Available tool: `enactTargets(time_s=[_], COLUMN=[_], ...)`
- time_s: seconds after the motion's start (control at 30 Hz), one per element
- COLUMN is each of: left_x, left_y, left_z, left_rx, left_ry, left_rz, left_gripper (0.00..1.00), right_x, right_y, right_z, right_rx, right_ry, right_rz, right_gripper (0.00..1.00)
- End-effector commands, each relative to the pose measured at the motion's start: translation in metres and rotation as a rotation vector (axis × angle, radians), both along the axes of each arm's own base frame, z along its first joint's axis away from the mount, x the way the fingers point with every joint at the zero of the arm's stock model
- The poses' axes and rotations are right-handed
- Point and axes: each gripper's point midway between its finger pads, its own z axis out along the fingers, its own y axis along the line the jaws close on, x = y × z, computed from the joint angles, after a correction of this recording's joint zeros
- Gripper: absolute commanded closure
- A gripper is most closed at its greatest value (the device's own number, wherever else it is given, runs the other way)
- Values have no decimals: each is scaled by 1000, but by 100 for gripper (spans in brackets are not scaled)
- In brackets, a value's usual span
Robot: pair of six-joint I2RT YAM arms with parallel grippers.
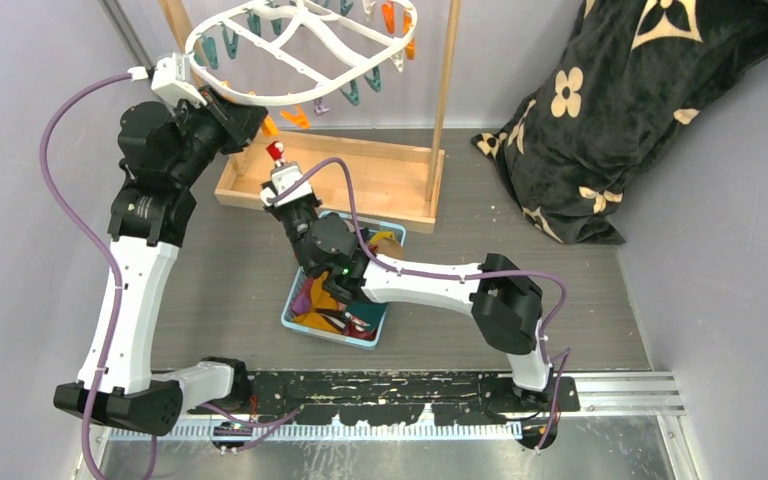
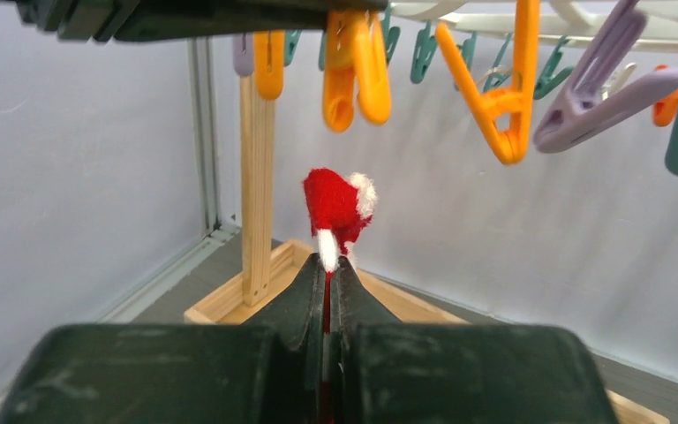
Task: Clip the socks to the hanger
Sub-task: Pick up the sock from the bin.
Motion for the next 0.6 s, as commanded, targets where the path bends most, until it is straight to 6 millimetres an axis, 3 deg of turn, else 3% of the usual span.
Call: enactTargets(time_s=[0.0,0.57], left_x=[-2,0], left_y=[5,2], left_z=[23,22], left_rx=[8,0], left_ry=[-100,-98], left_rz=[35,28], left_gripper=[100,100], right_x=[1,7], right_y=[-17,-14], right_z=[52,54], right_rx=[146,134], right_ry=[-87,-118], right_rz=[-52,-53], right_gripper=[99,99])
